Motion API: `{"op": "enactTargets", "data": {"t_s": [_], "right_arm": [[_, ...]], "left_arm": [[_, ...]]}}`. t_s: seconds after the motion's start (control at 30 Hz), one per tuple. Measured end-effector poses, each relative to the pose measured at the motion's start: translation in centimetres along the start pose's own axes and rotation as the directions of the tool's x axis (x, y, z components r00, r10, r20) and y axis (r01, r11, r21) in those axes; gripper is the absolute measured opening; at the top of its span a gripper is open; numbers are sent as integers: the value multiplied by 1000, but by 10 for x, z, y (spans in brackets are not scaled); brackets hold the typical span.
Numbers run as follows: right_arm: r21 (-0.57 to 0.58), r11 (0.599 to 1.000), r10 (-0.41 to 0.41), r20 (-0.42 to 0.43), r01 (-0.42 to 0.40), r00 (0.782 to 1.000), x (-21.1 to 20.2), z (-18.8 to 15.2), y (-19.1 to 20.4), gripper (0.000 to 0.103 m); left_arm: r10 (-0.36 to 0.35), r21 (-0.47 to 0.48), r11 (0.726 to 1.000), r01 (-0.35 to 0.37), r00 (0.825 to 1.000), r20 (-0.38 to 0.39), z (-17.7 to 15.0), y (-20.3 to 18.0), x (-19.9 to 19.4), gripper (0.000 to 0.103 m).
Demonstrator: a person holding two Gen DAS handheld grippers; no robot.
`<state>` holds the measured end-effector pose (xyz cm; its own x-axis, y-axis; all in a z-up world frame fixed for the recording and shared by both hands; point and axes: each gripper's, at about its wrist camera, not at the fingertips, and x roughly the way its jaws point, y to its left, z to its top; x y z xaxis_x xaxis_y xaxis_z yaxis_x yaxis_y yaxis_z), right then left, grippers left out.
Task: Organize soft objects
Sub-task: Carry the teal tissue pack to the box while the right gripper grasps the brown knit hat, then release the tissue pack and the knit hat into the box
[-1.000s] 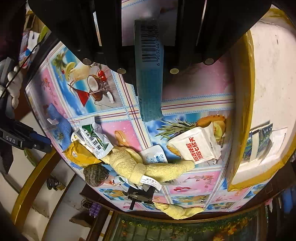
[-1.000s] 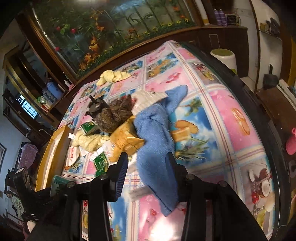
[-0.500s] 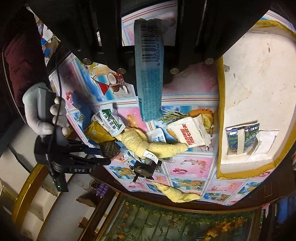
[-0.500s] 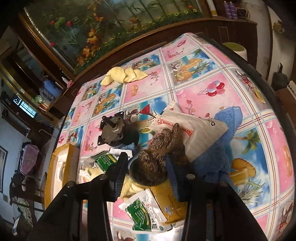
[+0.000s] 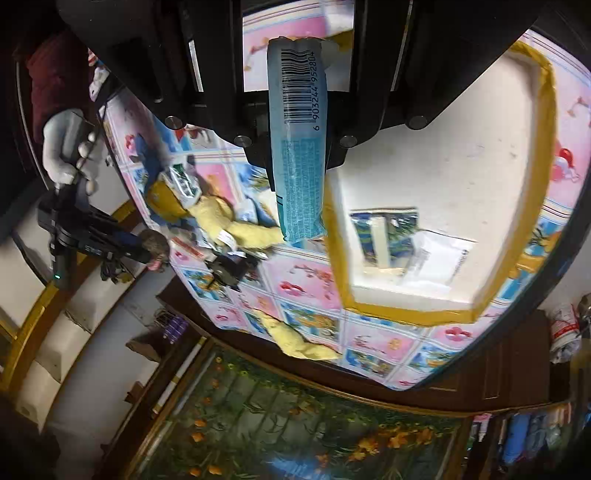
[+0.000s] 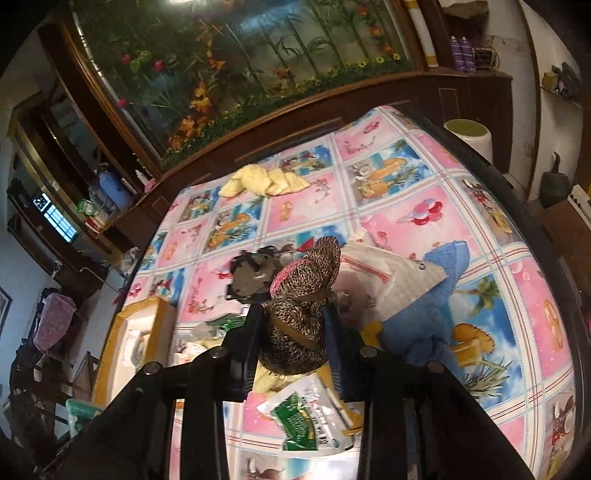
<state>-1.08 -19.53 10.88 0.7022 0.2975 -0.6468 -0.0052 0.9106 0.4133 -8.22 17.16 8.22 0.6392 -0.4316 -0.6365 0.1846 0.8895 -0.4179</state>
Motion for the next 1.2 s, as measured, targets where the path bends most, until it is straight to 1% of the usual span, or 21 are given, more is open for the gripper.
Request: {"op": "enactTargets", "data": {"t_s": [0.1,0.17,0.23,0.3,0.37,0.43,0.5,0.53,0.6,0.63,0.67,0.73,0.8,0.83,0.87,0.9,0.93,1.07,1.13,1.2], "right_arm": [[-48,995,85,-28,-86,996,2,-4,31,32],[-97,984,141,-70,-148,988,11,-11,60,32],[-135,970,186,-123,-202,975,23,-22,86,32],[-171,952,221,-187,-254,957,40,-36,117,32],[-197,936,242,-239,-291,940,55,-50,142,32],[-220,921,256,-282,-322,925,69,-63,165,32],[-236,906,266,-326,-351,907,83,-75,185,32],[-239,902,268,-343,-359,901,88,-80,190,32],[-257,891,262,-382,-374,886,102,-90,206,32],[-266,887,256,-395,-377,882,106,-95,210,32],[-280,883,246,-408,-377,879,112,-100,216,33],[-307,873,223,-440,-380,870,125,-110,228,34],[-322,873,203,-443,-366,873,135,-116,232,34],[-319,873,208,-441,-369,873,134,-117,232,34],[-313,872,218,-441,-377,870,133,-118,232,39],[-307,870,231,-439,-387,868,131,-117,232,40],[-308,867,240,-428,-391,871,127,-115,230,41],[-315,867,262,-369,-385,892,103,-103,215,41],[-307,881,256,-329,-359,909,85,-92,192,41],[-294,906,229,-262,-303,938,67,-76,161,42]], "left_arm": [[53,-37,998,-53,999,-12,17,30,3,13],[87,-64,994,-89,996,-36,28,49,12,13],[104,-71,992,-108,993,-59,40,63,23,14],[144,-71,986,-148,987,-69,51,74,34,14],[181,-65,980,-186,980,-77,62,84,46,14],[226,-87,969,-233,971,-83,71,98,56,14],[228,-105,966,-238,969,-95,80,110,64,16],[240,-108,962,-249,966,-96,84,115,67,19],[240,-112,962,-249,967,-87,93,122,71,28],[237,-116,963,-245,968,-83,97,125,72,37],[232,-124,963,-240,969,-80,101,127,73,44],[201,-140,968,-210,977,-71,105,130,71,46],[202,-149,967,-208,978,-55,108,130,67,46],[205,-153,966,-210,978,-47,108,130,63,46],[215,-157,963,-219,976,-41,107,129,59,46],[231,-158,960,-233,972,-32,105,127,53,46],[241,-156,958,-241,970,-19,104,125,48,46],[243,-122,964,-236,969,50,93,104,18,46],[209,-121,972,-199,976,69,85,92,2,46],[155,-122,982,-145,985,81,75,76,-13,46]]}}
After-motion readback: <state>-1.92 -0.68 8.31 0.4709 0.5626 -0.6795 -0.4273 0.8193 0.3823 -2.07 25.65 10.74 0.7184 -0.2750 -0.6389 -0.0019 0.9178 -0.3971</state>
